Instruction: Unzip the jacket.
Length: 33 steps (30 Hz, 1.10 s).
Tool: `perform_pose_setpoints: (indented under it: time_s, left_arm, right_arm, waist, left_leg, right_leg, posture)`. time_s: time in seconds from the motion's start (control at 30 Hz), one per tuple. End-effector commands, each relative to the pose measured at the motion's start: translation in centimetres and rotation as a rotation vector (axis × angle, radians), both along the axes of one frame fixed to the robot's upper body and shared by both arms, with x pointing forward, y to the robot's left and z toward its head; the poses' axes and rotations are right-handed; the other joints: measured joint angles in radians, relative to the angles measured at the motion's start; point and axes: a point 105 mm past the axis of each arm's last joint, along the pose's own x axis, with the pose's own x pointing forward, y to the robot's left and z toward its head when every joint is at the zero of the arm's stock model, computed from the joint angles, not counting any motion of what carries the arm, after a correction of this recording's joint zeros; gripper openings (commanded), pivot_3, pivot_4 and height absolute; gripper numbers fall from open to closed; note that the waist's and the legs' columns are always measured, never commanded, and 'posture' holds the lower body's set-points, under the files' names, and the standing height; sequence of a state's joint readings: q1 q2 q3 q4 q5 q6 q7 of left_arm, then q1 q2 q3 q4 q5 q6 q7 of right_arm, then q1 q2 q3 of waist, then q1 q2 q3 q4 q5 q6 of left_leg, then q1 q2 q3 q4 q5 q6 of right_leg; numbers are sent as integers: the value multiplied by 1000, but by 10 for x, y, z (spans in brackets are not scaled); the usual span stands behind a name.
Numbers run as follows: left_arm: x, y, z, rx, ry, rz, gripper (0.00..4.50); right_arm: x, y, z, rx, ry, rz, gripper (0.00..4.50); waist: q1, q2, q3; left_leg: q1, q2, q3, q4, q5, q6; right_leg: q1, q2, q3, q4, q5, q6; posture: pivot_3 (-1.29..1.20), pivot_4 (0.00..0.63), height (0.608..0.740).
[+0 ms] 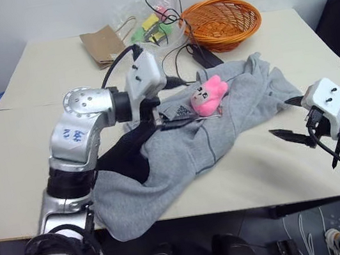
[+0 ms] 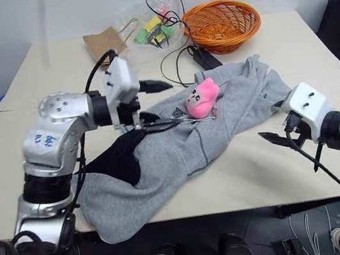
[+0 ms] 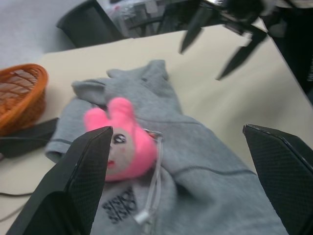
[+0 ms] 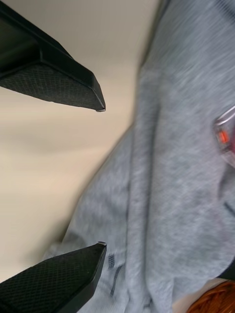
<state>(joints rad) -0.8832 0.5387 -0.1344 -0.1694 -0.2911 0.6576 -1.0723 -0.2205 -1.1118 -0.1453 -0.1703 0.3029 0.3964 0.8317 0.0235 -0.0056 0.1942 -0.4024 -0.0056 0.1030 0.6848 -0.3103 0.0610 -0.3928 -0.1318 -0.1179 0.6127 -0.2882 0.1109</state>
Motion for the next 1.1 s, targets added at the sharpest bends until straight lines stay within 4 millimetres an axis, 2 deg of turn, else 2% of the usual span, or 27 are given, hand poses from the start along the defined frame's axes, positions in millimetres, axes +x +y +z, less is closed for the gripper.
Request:
perform_pose_setpoints:
  time_s: [0.03,0.07,0.13,0.2,0.4,0.53,0.63,0.73,0.97,1.03,1.1]
  left_arm:
    - [-33,1,-24,179,35,-136,4494]
    - [-38,1,-36,237,46,-159,4494]
    - [-34,-1,-65,348,45,-131,4494]
    - [-29,-6,-81,405,28,-119,4494]
    - [-30,-29,-104,470,42,-193,4494]
    - [-32,-28,-120,543,35,-232,4494]
    - [-33,-25,-124,549,44,-237,3888]
    - [-34,-21,-128,548,63,-232,2861]
    - [-28,-10,-130,553,63,-183,538]
    - [-27,-6,-131,553,61,-163,4]
    - [-27,2,-132,564,64,-150,0]
  right_arm:
    - [19,-20,-1,-229,-53,5,4500]
    - [27,-23,-2,-269,-66,3,4500]
    - [43,-25,-6,-365,-95,8,4500]
    - [55,-24,-10,-453,-108,30,4500]
    - [85,-31,-14,-625,-130,23,4500]
    - [94,-37,-16,-682,-121,16,4500]
    - [97,-35,-18,-678,-118,29,4500]
    - [99,-32,-20,-677,-114,49,3821]
    - [94,-30,-29,-644,-81,74,1323]
    - [92,-30,-31,-627,-76,78,722]
    - [86,-30,-33,-614,-61,91,75]
  waist:
    - [-1,0,0]
    - [-5,0,0]
    - [-4,2,1]
    - [-3,3,1]
    - [-3,4,3]
    - [-6,5,3]
    - [-9,5,3]
    - [-18,5,3]
    - [-25,5,3]
    - [-25,5,3]
    - [-25,5,3]
  left_leg:
    - [0,0,0,0,0,0]
    - [0,0,0,0,0,0]
    - [0,0,1,-1,0,-1]
    - [0,0,1,-1,0,-1]
    - [-1,0,1,-1,1,-1]
    - [-2,0,1,-1,1,-2]
    - [-2,1,1,-1,1,-2]
    - [-2,1,1,-1,1,-2]
    - [-2,1,0,-1,1,-2]
    - [-2,1,0,-1,1,-2]
    - [-2,1,-1,-1,1,-2]
  right_leg:
    - [0,0,1,0,0,0]
    - [0,0,1,0,0,0]
    - [-1,0,2,0,0,0]
    - [-1,1,3,0,0,0]
    - [-2,2,3,0,0,0]
    - [-2,2,1,0,0,-1]
    - [-2,2,1,0,0,-1]
    - [-2,2,1,0,0,-1]
    - [-2,2,1,0,-1,-1]
    - [-2,2,1,0,-1,-1]
    - [-2,2,1,0,-1,-1]
  posture:
    - [0,150,740]
    - [0,150,740]
    - [0,150,740]
    - [0,150,740]
    - [0,150,740]
    - [0,150,740]
    - [0,150,740]
    - [0,150,740]
    - [0,150,740]
    - [0,150,740]
    - [0,150,740]
